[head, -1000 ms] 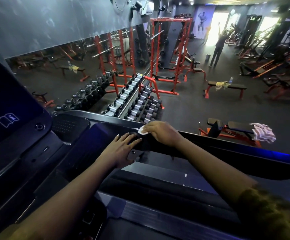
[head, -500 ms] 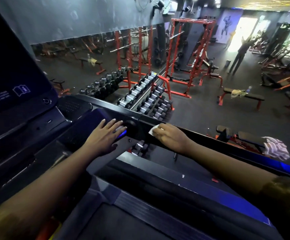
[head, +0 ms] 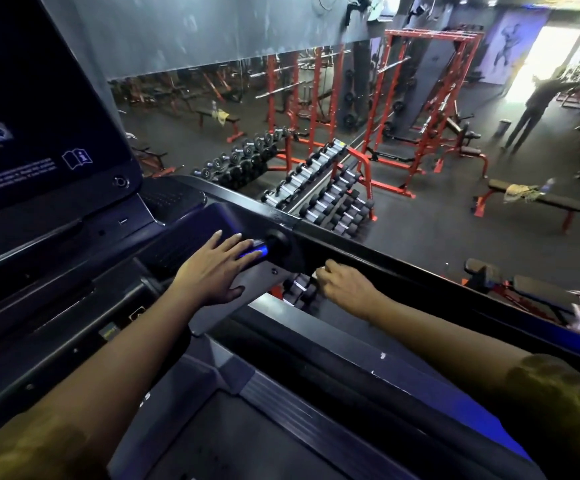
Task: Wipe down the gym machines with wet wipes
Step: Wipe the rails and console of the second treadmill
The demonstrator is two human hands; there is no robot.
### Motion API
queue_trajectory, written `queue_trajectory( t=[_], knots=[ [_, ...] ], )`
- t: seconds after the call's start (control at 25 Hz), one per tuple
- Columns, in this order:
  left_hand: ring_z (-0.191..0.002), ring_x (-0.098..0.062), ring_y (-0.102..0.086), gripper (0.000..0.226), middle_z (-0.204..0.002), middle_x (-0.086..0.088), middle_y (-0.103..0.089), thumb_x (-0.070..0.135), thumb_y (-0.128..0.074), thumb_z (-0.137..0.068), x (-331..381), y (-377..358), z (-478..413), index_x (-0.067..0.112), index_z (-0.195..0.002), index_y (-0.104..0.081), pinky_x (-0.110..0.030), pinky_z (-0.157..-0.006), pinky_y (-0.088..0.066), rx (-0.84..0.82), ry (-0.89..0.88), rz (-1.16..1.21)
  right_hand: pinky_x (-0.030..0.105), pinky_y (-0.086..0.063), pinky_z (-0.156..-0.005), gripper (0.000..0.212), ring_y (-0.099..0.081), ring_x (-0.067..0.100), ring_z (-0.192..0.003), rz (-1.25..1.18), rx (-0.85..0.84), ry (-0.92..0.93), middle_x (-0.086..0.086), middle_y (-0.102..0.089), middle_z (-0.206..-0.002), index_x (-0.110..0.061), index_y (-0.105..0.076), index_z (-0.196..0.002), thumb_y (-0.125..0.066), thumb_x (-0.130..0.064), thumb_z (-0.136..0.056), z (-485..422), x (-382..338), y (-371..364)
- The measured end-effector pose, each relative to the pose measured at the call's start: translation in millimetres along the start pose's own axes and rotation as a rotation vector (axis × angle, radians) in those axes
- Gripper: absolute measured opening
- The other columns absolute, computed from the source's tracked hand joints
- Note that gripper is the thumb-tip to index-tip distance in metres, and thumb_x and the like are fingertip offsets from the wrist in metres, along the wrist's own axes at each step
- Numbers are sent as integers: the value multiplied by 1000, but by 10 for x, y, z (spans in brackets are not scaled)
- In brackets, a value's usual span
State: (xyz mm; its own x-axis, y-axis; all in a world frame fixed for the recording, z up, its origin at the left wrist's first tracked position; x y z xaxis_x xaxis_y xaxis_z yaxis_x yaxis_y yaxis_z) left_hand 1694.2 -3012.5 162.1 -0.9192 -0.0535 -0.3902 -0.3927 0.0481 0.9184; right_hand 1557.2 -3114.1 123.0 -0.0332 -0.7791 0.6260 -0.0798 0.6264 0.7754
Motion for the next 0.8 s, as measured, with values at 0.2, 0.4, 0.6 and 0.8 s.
queue_trajectory(
  t=[0.2,0.4,0.6,0.8],
  knots=[
    [-115,-32,-59,90,-124,-12,-62,48,-81,-55,-5,19,-10,16,-134,-54,-55,-95,-44,25,-16,15,21,-40,-50,6,-57,14,-70,-1,248,-97,-6,-63,-78,-14,-72,-76,-76,-18,-73,-339,416,398],
    [-144,-25,-21,82,-156,-6,-25,53,-55,-84,-9,-38,-41,25,-151,-18,-47,-116,-12,1,31,34,27,-48,-57,4,-55,21,-71,63,158,24,4,-59,-82,-8,-70,-68,-72,-7,-71,66,219,148],
    [-147,-24,-11,82,-159,-5,-13,54,-47,-88,18,-35,-34,27,-152,-4,-43,-118,-5,-50,28,17,26,-43,-54,24,-43,22,-71,106,31,48,5,-57,-73,-10,-66,-55,-51,-6,-73,582,3,-184],
    [-146,-24,-12,82,-158,-5,-16,53,-49,-88,18,-23,-28,26,-152,-6,-44,-117,-6,-49,24,-1,28,-47,-56,23,-56,22,-69,4,228,-83,5,-60,-78,-5,-67,-70,-48,-6,-83,616,139,103]
  ],
)
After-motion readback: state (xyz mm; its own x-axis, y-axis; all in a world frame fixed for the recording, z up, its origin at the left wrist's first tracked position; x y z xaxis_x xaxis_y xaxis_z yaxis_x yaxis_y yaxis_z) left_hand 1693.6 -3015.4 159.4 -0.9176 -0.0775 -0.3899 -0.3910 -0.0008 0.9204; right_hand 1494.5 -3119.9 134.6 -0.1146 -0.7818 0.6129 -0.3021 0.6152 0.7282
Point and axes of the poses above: each hand's wrist, its own z-axis away from the middle knuckle, its own y-axis out of the back of the hand, x = y × z, the point moved 8 cm from there along -z, towards the middle knuckle
